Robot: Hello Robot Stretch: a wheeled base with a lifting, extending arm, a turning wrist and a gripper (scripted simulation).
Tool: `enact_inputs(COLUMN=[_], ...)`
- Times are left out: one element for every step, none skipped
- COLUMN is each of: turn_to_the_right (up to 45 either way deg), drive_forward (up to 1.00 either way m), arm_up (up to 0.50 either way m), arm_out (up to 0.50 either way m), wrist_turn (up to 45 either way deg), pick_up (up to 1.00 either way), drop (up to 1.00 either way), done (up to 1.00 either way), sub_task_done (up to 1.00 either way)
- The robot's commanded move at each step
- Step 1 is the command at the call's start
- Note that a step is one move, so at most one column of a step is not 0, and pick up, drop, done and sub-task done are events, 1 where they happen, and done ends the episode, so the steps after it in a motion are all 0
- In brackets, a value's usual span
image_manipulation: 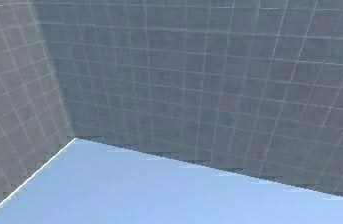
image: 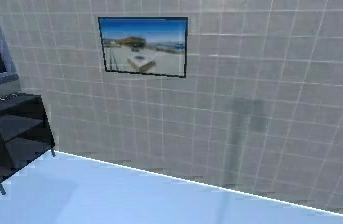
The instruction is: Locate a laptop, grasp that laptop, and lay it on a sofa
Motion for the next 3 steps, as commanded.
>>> enact_inputs(turn_to_the_right=[-45.0,-27.0,0.0], drive_forward=[0.0,0.0,1.0], arm_up=[0.0,0.0,0.0], arm_out=[0.0,0.0,0.0], wrist_turn=[0.0,0.0,0.0], pick_up=[0.0,0.0,0.0], drop=[0.0,0.0,0.0], done=[0.0,0.0,0.0], sub_task_done=[0.0,0.0,0.0])
